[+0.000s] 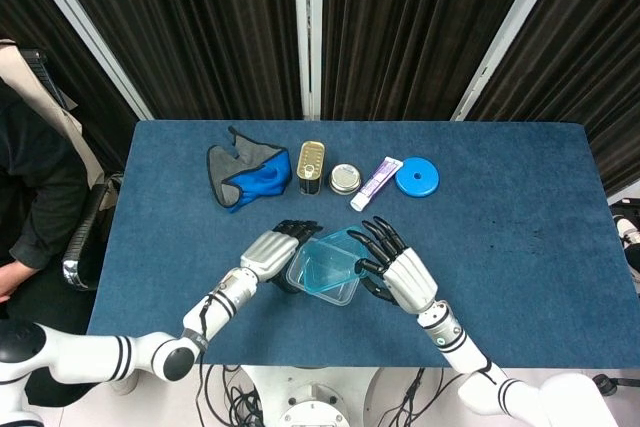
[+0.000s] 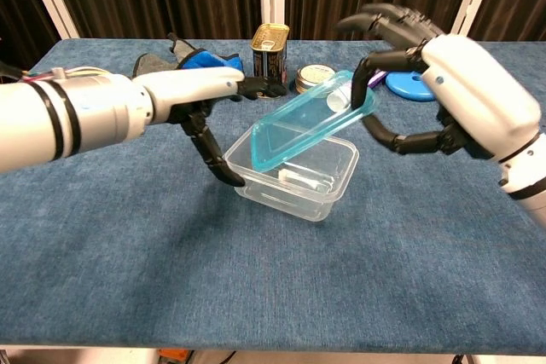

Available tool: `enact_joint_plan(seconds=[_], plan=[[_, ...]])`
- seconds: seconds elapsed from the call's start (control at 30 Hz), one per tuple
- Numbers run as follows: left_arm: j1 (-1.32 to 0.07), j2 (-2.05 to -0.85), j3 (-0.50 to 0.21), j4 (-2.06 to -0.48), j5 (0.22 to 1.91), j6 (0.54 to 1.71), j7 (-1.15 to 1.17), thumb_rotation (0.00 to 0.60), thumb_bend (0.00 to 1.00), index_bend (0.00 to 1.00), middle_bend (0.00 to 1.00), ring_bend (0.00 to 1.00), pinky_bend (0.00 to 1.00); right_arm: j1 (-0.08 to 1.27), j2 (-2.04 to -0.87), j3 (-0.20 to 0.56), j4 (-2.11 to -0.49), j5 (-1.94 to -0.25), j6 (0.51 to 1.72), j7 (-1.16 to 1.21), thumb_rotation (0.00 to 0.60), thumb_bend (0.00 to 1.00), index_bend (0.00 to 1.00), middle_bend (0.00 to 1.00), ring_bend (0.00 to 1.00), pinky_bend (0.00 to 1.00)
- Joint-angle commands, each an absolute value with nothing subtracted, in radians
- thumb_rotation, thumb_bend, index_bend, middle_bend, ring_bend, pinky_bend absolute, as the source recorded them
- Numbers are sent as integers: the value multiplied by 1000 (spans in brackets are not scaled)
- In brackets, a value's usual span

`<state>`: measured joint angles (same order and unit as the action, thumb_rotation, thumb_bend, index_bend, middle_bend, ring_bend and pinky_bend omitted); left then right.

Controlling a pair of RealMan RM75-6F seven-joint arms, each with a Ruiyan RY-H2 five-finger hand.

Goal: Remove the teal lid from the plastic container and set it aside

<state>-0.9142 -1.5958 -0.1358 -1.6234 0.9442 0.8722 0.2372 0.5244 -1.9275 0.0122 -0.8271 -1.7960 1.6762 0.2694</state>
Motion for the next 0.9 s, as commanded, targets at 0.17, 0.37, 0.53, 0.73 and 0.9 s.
enact_joint_plan(seconds=[0.17, 0.37, 0.53, 0.73, 0.9], plan=[[-867, -1564, -117, -1625, 971, 918, 227, 600, 0, 0, 0, 0, 29, 502, -1874, 47, -863, -1766, 1722, 272, 600, 456, 738, 140, 0, 0], [-805, -1506, -112, -1642, 987, 989, 211, 600, 0, 0, 0, 0, 28, 471, -1813, 99, -870, -1664, 1685, 391, 600, 456, 724, 141, 0, 0], [-739, -1451, -107, -1654, 1016, 1061, 181, 600, 0, 0, 0, 0, 22, 462, -1808, 113, -799, -1613, 1624, 449, 600, 456, 699, 139, 0, 0], [-665, -1396, -111, -1650, 1033, 1106, 98, 600, 0, 0, 0, 0, 22, 457, -1833, 97, -741, -1571, 1506, 482, 600, 357, 423, 90, 0, 0], [-608, -1349, -104, -1659, 1055, 1138, 56, 600, 0, 0, 0, 0, 23, 441, -1759, 47, -847, -1565, 1399, 428, 600, 120, 4, 0, 0, 0]])
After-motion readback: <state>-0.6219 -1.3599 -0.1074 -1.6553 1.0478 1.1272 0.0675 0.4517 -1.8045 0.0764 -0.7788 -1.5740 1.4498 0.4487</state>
